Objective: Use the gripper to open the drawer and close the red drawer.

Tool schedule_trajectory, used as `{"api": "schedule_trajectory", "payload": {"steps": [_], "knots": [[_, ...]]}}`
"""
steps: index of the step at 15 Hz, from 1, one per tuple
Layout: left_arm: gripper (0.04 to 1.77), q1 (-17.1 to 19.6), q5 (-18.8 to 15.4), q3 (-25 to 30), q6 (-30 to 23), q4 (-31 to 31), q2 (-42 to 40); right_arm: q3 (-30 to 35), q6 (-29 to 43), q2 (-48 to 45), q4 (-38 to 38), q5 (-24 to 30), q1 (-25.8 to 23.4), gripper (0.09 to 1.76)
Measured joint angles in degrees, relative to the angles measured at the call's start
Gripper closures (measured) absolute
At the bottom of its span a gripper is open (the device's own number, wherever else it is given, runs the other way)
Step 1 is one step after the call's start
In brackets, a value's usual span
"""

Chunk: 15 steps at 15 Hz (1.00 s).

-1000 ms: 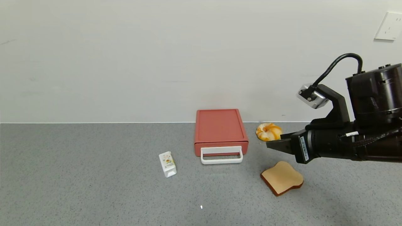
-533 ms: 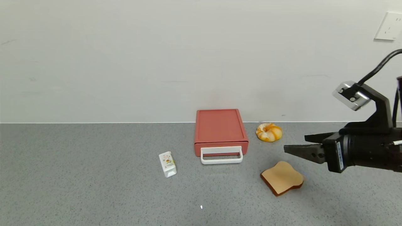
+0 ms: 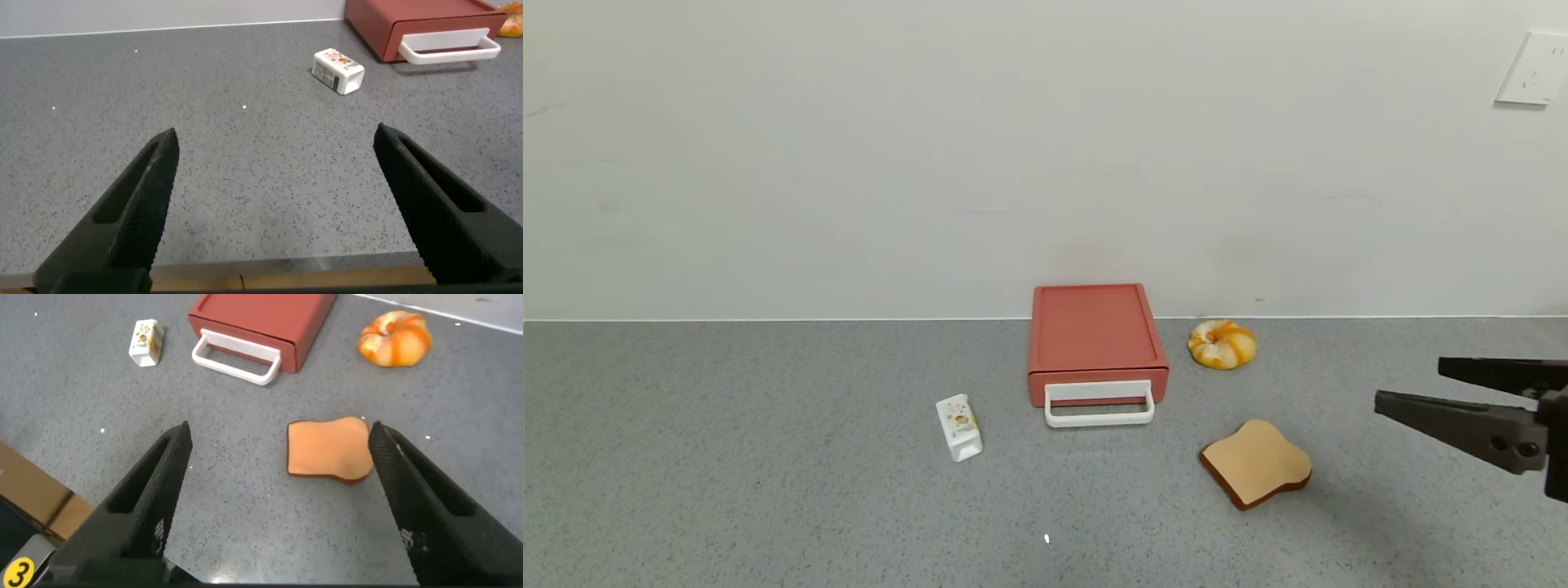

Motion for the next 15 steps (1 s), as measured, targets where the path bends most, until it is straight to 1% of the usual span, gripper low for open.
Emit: {"api": "schedule_trajectory", "payload": {"steps": [3, 5, 7, 10, 12, 15], "knots": [[0.09, 0.0, -0.02, 0.0, -0.02, 0.02, 0.0, 4.22, 0.0, -6.77, 0.46, -0.28, -2.45, 0.21], [0.09, 0.0, -0.02, 0.0, -0.02, 0.02, 0.0, 6.55, -0.07, -11.85, 1.01, -1.84, -4.44, 0.2], [0.09, 0.0, -0.02, 0.0, 0.01, 0.02, 0.0, 8.29, -0.07, -17.27, 3.06, -5.27, -5.78, 0.18], [0.09, 0.0, 0.04, 0.0, 0.04, -0.05, 0.0, 9.51, -0.11, -24.91, 6.83, -11.31, -6.5, 0.17], [0.09, 0.0, 0.06, 0.0, 0.06, -0.05, 0.0, 10.3, -0.18, -29.65, 9.31, -17.16, -6.89, 0.17], [0.09, 0.0, 0.21, 0.0, -0.02, -0.05, 0.0, 12.03, -0.38, -36.29, 11.59, -22.26, -8.07, 0.16]]}}
